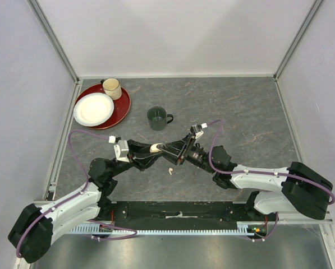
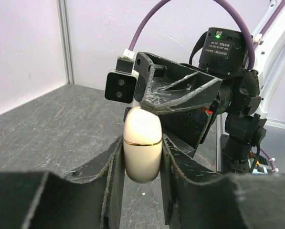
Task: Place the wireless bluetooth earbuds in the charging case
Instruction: Open the charging case.
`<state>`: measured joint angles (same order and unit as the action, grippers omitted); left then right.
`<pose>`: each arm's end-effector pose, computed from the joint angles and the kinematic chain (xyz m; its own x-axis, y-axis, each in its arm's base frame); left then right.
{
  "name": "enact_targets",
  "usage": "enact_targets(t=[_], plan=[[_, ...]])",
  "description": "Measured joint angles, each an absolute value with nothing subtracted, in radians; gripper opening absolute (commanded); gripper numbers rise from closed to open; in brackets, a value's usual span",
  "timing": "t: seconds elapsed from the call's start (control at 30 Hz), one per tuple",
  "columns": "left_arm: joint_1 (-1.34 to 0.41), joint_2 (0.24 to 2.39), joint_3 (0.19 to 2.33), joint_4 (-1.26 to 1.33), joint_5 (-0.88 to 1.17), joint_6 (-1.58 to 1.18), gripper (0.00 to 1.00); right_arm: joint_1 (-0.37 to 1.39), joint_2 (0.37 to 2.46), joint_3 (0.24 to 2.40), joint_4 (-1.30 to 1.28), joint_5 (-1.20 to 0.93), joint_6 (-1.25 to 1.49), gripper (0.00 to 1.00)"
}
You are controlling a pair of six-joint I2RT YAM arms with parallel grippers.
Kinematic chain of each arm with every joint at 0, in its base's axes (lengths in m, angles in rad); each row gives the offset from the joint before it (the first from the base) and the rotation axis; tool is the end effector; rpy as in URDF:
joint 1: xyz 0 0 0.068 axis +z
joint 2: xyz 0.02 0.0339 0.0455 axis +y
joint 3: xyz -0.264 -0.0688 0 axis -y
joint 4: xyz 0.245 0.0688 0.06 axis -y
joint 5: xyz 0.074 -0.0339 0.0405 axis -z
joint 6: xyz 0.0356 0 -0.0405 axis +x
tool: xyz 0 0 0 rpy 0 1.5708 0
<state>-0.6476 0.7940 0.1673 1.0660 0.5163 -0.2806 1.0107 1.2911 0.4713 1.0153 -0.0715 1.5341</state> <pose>0.1198 -0.1127 0.2513 0.0820 -0.3640 -0.9278 0.9404 0.3364 -0.0489 0.1389 0.2264 0.2504 -0.8779 0.4763 -0.0499 -0.1355 -0.1472 0.9798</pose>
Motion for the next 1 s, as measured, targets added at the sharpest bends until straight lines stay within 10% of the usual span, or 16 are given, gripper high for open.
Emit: enact_targets(t=[0.23,0.57,1.0], plan=[[-0.648,0.794,0.167,1.071,0.516,-0.289,0.02,1.010,1.291,0.471,1.016,-0.072,1.541,0.28],[-0.648,0.793,0.155,1.099,0.493,-0.288,0.02,1.010,1.255,0.473,0.930,-0.068,1.448,0.95],[-0.648,0.839,0.075,1.268,0.457,-0.288,0.02,1.011,0.968,0.744,0.294,0.025,0.806,0.96]])
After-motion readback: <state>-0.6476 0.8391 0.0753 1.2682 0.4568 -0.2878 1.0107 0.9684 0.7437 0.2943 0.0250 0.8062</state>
